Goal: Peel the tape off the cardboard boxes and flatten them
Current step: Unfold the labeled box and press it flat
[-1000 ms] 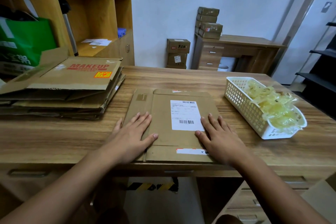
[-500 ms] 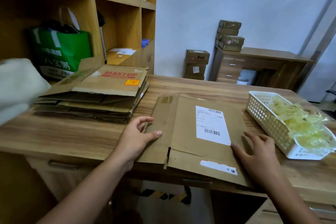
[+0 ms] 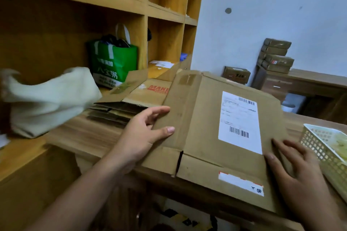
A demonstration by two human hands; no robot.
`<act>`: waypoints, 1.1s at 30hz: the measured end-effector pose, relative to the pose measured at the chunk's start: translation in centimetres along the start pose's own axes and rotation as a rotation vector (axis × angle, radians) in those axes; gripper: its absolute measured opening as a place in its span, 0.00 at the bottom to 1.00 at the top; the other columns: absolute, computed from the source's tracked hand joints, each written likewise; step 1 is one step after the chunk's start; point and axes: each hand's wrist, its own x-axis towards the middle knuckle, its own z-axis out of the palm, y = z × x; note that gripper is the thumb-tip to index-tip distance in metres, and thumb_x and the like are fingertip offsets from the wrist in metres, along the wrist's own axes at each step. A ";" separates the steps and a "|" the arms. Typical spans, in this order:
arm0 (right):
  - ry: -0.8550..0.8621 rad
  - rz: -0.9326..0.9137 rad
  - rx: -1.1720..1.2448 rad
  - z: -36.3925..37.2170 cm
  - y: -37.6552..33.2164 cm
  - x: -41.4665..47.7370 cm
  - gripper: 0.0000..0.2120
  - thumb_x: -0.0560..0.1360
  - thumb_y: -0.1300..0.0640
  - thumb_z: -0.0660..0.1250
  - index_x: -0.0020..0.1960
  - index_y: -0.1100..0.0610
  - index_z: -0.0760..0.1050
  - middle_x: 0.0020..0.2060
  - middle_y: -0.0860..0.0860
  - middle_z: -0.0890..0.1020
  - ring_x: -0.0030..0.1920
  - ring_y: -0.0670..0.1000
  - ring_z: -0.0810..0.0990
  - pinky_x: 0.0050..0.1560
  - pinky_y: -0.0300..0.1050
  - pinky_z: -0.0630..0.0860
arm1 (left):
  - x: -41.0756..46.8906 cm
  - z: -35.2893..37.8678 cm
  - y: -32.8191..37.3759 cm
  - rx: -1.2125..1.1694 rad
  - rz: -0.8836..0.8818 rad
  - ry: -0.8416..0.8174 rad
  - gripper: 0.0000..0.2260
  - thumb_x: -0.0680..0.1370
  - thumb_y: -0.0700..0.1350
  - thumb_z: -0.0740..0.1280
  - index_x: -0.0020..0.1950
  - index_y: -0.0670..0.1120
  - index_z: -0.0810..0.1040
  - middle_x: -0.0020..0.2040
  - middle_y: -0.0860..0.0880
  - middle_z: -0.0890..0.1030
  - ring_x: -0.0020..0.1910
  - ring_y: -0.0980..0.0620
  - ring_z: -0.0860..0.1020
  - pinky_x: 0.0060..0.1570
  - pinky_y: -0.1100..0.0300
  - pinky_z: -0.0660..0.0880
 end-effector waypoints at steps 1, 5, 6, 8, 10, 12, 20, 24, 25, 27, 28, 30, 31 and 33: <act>-0.007 -0.034 0.010 0.6 -1.2 1.0 0.21 0.76 0.58 0.72 0.69 0.56 0.78 0.69 0.57 0.71 0.71 0.55 0.70 0.70 0.43 0.59 | 0.7 -1.2 0.9 0.033 0.038 0.009 0.22 0.72 0.39 0.76 0.64 0.54 0.81 0.53 0.65 0.83 0.56 0.65 0.80 0.55 0.64 0.79; -0.056 -0.136 0.003 3.8 -6.3 5.8 0.23 0.79 0.53 0.69 0.73 0.56 0.74 0.72 0.56 0.68 0.72 0.55 0.69 0.70 0.43 0.60 | 4.3 -6.3 4.0 0.189 0.133 0.077 0.18 0.74 0.45 0.75 0.62 0.58 0.81 0.53 0.65 0.82 0.53 0.67 0.80 0.48 0.67 0.78; -0.059 -0.157 0.007 4.9 -7.6 7.1 0.23 0.79 0.53 0.68 0.73 0.57 0.73 0.72 0.57 0.68 0.72 0.55 0.68 0.70 0.41 0.59 | 5.4 -7.7 4.5 0.218 0.141 0.095 0.18 0.74 0.46 0.75 0.62 0.60 0.81 0.53 0.65 0.82 0.51 0.67 0.80 0.45 0.68 0.78; -0.070 -0.184 0.027 7.3 -10.2 9.3 0.23 0.80 0.53 0.68 0.73 0.58 0.73 0.72 0.57 0.67 0.73 0.55 0.68 0.69 0.36 0.56 | 7.9 -10.3 5.3 0.255 0.133 0.123 0.16 0.75 0.47 0.74 0.62 0.61 0.81 0.55 0.63 0.81 0.52 0.64 0.80 0.43 0.67 0.78; -0.101 -0.190 0.036 9.8 -12.6 11.2 0.23 0.80 0.51 0.68 0.73 0.58 0.73 0.72 0.57 0.66 0.73 0.56 0.67 0.71 0.38 0.57 | 10.5 -12.8 5.6 0.282 0.108 0.140 0.15 0.76 0.47 0.73 0.62 0.61 0.81 0.60 0.58 0.80 0.56 0.57 0.79 0.47 0.59 0.77; -0.130 -0.195 0.023 12.3 -14.4 12.7 0.21 0.81 0.51 0.66 0.72 0.58 0.75 0.72 0.57 0.66 0.71 0.60 0.68 0.73 0.45 0.60 | 12.9 -14.9 5.4 0.330 0.092 0.144 0.14 0.78 0.48 0.72 0.62 0.61 0.81 0.61 0.57 0.79 0.57 0.53 0.78 0.48 0.56 0.76; -0.323 -0.141 -0.122 21.0 -16.7 15.3 0.16 0.84 0.48 0.57 0.60 0.57 0.77 0.70 0.61 0.68 0.71 0.61 0.65 0.71 0.51 0.60 | 20.3 -19.9 -1.1 0.686 0.107 0.068 0.13 0.83 0.46 0.64 0.65 0.58 0.80 0.70 0.59 0.70 0.67 0.57 0.68 0.65 0.57 0.63; -0.401 -0.123 -0.249 23.9 -15.4 14.8 0.18 0.84 0.46 0.55 0.64 0.56 0.74 0.70 0.59 0.67 0.68 0.63 0.65 0.69 0.52 0.60 | 21.3 -19.5 -5.4 0.792 0.035 0.014 0.12 0.82 0.54 0.64 0.63 0.56 0.81 0.62 0.55 0.80 0.63 0.54 0.76 0.60 0.58 0.70; -0.419 -0.117 -0.272 24.4 -15.0 14.6 0.18 0.84 0.45 0.55 0.64 0.55 0.73 0.70 0.58 0.67 0.67 0.64 0.65 0.69 0.53 0.62 | 21.3 -19.2 -6.2 0.818 -0.005 -0.012 0.14 0.81 0.58 0.64 0.63 0.57 0.80 0.61 0.55 0.80 0.62 0.54 0.76 0.59 0.57 0.71; -0.453 -0.108 -0.337 25.3 -14.2 14.3 0.19 0.84 0.44 0.53 0.66 0.54 0.72 0.70 0.57 0.67 0.67 0.64 0.66 0.68 0.54 0.64 | 21.3 -18.5 -7.6 0.932 -0.047 -0.068 0.19 0.79 0.64 0.63 0.65 0.59 0.77 0.63 0.56 0.79 0.62 0.53 0.76 0.61 0.54 0.73; -0.469 -0.110 -0.388 25.7 -13.8 14.1 0.20 0.84 0.44 0.52 0.67 0.54 0.71 0.70 0.57 0.67 0.67 0.64 0.67 0.67 0.53 0.65 | 21.4 -18.2 -8.1 1.004 -0.045 -0.091 0.20 0.79 0.64 0.63 0.68 0.59 0.74 0.67 0.56 0.77 0.65 0.53 0.75 0.63 0.52 0.73; -0.482 -0.133 -0.490 26.4 -13.0 13.7 0.22 0.84 0.43 0.50 0.70 0.53 0.69 0.72 0.56 0.68 0.70 0.63 0.66 0.68 0.54 0.64 | 21.4 -17.3 -8.8 1.113 -0.015 -0.156 0.21 0.81 0.59 0.63 0.75 0.60 0.68 0.75 0.58 0.69 0.72 0.53 0.68 0.70 0.51 0.68; -0.479 -0.152 -0.516 26.8 -12.7 13.5 0.23 0.84 0.44 0.49 0.72 0.54 0.68 0.75 0.55 0.66 0.74 0.62 0.62 0.70 0.54 0.62 | 21.4 -16.8 -9.1 1.137 -0.002 -0.200 0.21 0.83 0.55 0.62 0.76 0.60 0.66 0.78 0.59 0.64 0.76 0.54 0.64 0.73 0.52 0.64; -0.484 -0.208 -0.512 27.6 -12.5 13.4 0.25 0.85 0.47 0.48 0.78 0.57 0.62 0.81 0.55 0.58 0.81 0.58 0.50 0.78 0.54 0.53 | 21.4 -16.3 -9.7 1.162 0.006 -0.270 0.21 0.85 0.50 0.59 0.78 0.59 0.64 0.79 0.59 0.60 0.78 0.57 0.57 0.77 0.53 0.55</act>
